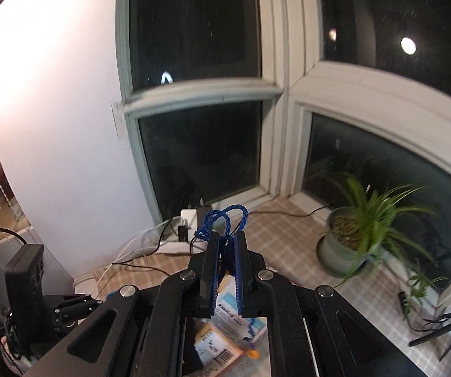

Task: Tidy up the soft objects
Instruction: 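Carry the funnel and earplugs with both tools over the box, then lower the funnel and earplugs into the box and open both tools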

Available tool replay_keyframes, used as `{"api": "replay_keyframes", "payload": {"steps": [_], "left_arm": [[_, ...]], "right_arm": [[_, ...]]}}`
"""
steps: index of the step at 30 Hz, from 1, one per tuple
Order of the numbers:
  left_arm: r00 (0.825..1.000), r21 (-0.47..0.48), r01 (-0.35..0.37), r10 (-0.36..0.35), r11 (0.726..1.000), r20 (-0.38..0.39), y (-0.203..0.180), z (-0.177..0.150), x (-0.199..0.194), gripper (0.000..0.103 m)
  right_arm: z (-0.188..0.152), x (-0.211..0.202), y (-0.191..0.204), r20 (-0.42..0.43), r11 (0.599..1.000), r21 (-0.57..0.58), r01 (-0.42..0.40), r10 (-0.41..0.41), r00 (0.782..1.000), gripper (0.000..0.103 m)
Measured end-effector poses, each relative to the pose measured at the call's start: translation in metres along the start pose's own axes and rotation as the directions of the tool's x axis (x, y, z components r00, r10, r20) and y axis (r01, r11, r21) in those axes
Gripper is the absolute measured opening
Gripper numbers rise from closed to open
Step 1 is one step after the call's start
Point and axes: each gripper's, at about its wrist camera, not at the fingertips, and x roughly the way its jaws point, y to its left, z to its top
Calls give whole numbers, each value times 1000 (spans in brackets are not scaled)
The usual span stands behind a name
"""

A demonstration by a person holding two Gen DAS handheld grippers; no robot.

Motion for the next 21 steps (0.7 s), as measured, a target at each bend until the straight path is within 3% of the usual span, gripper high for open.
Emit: {"api": "replay_keyframes", "payload": {"steps": [9,17,21], "left_arm": [[999,-8,-19,19,1000,-35,10,-2,19,32],[997,-14,-27,26,1000,-71,18,-4,33,32],[996,-5,-25,25,1000,-89,16,-5,38,32]], "right_arm": [[-8,47,-2,-72,999,28,-16,18,997,8],[0,56,-2,-73,999,34,-21,23,997,8],[-8,79,-7,-140,998,50,-22,29,990,8]]}}
